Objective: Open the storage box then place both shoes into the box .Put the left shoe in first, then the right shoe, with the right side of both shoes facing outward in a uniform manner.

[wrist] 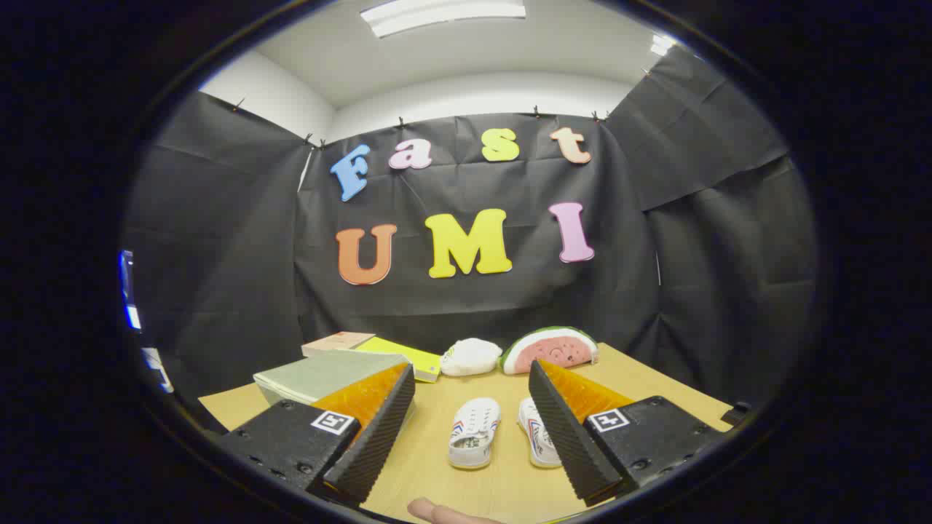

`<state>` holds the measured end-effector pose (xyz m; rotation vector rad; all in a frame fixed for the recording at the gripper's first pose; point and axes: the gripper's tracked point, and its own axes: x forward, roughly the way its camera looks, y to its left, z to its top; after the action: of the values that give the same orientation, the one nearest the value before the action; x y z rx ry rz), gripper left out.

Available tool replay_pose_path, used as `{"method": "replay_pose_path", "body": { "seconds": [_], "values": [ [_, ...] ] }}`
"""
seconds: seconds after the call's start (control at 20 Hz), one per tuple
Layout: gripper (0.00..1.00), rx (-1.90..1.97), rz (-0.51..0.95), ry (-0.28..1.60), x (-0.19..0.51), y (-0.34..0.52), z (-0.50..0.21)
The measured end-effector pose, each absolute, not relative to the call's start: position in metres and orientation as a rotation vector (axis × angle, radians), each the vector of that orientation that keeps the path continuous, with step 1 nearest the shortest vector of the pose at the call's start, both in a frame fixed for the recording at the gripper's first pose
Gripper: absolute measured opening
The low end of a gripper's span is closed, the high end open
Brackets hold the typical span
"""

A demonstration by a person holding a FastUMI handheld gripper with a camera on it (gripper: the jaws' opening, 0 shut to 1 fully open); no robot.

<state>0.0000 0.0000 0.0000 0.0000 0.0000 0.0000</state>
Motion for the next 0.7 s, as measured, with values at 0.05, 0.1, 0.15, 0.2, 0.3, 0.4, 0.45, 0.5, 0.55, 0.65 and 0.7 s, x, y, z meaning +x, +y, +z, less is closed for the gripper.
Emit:
{"method": "replay_pose_path", "body": {
  "seconds": [0.05,0.1,0.15,0.2,0.3,0.4,0.45,0.5,0.55,0.65,0.7],
  "values": [
    [1.00,0.000,-0.006,-0.002,0.000,-0.002,0.000],
    [1.00,-0.003,-0.011,0.000,0.001,-0.002,-0.002],
    [1.00,-0.005,-0.015,0.004,0.001,-0.002,-0.004],
    [1.00,-0.003,-0.016,0.007,0.002,-0.004,-0.007],
    [1.00,-0.001,-0.023,0.013,0.002,-0.008,-0.011],
    [1.00,0.012,-0.033,0.026,0.005,-0.015,-0.018],
    [1.00,0.016,-0.039,0.029,0.007,-0.019,-0.020],
    [1.00,0.018,-0.048,0.032,0.008,-0.023,-0.022],
    [1.00,0.024,-0.061,0.038,0.011,-0.028,-0.025],
    [1.00,0.041,-0.059,0.052,0.014,-0.031,-0.030],
    [1.00,0.046,-0.056,0.060,0.015,-0.032,-0.034]
  ]
}}
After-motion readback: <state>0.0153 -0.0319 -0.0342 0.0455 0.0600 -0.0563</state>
